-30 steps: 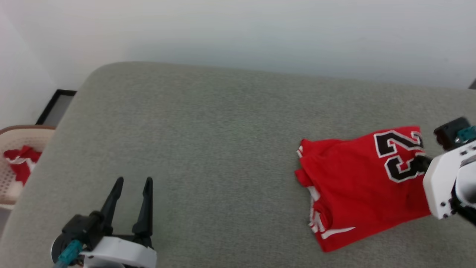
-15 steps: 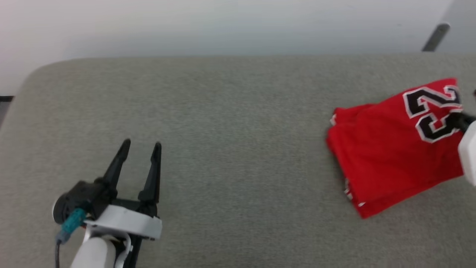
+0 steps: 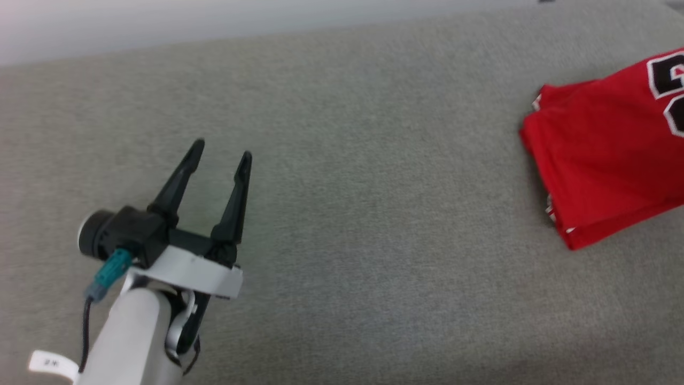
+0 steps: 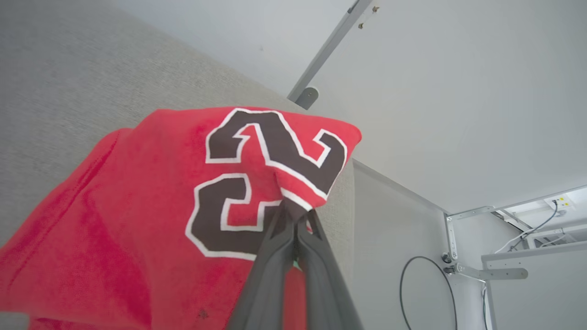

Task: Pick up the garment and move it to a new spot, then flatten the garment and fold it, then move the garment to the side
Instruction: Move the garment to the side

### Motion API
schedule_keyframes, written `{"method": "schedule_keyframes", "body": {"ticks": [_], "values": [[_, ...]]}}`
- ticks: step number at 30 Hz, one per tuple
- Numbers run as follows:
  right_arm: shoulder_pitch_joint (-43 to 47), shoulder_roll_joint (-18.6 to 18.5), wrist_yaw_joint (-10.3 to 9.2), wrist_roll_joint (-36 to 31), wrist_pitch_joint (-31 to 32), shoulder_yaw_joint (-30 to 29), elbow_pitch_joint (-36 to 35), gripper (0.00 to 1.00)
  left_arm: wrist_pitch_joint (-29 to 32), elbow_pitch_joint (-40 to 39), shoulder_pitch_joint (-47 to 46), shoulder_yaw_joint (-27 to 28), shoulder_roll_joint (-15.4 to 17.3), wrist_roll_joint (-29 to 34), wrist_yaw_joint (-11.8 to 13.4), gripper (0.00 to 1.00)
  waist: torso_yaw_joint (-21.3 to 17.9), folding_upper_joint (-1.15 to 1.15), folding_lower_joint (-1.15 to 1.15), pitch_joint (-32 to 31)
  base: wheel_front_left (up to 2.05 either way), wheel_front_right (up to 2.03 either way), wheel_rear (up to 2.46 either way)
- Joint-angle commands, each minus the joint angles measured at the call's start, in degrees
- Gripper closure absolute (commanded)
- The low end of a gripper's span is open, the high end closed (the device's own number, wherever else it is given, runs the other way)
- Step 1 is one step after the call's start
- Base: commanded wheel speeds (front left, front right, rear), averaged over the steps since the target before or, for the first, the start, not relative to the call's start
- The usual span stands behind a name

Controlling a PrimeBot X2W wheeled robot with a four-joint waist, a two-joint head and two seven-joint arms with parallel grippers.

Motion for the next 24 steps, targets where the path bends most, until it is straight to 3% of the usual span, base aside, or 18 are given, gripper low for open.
{"method": "schedule_keyframes", "body": {"ticks": [1, 10, 16, 24], "values": [[-1.6, -0.5, -0.07, -0.1, -1.3, 0.8, 0.9, 1.00, 0.0, 0.1, -1.6, -0.6, 0.6, -0.3, -0.1, 0.00, -3.6, 0.00, 0.00, 3.8, 0.00, 0.00, 0.00], [-8.0, -3.7, -0.07, -3.5, -9.0, 7.1, 8.5, 1.00, 0.0, 1.0, -7.5, -5.1, 1.9, -0.8, 0.0, 0.00, -5.6, 0.00, 0.00, 8.4, 0.00, 0.00, 0.00], [-11.5, -4.8, -0.07, -6.5, -12.0, 8.0, 15.2, 1.00, 0.0, 1.4, -10.7, -7.7, 2.6, -1.3, 0.0, 0.00, -5.0, 0.00, 0.00, 11.2, 0.00, 0.00, 0.00], [-13.7, -1.8, -0.07, -11.4, -14.7, 5.4, 25.9, 1.00, 0.0, 2.1, -13.1, -9.6, 3.6, -2.2, 0.0, 0.00, -2.9, 0.00, 0.00, 14.0, 0.00, 0.00, 0.00]]}}
